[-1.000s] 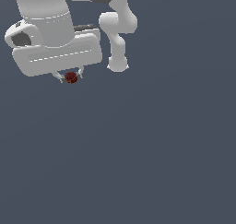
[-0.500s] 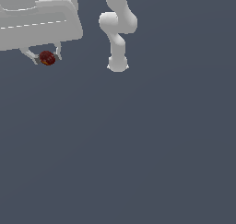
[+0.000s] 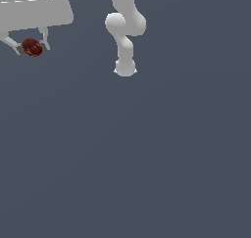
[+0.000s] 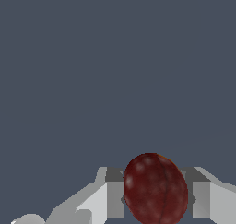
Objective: Pick up the object and move it to a goal position.
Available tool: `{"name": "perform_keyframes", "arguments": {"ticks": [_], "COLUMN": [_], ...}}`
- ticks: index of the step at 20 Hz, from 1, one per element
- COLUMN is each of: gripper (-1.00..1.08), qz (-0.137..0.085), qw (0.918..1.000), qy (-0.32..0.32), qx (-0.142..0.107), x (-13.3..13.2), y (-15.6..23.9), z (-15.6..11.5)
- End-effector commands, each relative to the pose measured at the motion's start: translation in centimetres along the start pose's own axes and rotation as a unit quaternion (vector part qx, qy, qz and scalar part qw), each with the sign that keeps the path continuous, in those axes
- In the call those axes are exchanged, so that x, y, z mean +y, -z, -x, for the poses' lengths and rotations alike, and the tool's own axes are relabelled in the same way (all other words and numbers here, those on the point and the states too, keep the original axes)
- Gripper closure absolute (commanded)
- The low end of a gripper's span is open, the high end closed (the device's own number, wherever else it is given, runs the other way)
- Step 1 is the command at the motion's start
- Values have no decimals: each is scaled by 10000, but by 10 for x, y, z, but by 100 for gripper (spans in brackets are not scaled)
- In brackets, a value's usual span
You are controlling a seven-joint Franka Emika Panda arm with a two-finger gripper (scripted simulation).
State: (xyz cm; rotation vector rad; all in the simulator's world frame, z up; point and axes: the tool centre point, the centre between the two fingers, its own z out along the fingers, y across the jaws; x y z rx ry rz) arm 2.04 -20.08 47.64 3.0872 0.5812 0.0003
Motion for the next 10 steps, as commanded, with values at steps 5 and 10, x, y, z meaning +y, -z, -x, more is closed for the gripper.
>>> {"name": "perform_keyframes", "arguments": {"ticks": [5, 10], "gripper": [108, 108], "qz": [-1, -1], "qw": [10000, 10000], "qy": [2, 2], "qx": [-1, -1], "x": [5, 6], "y": [9, 10], "z": [0, 0]}}
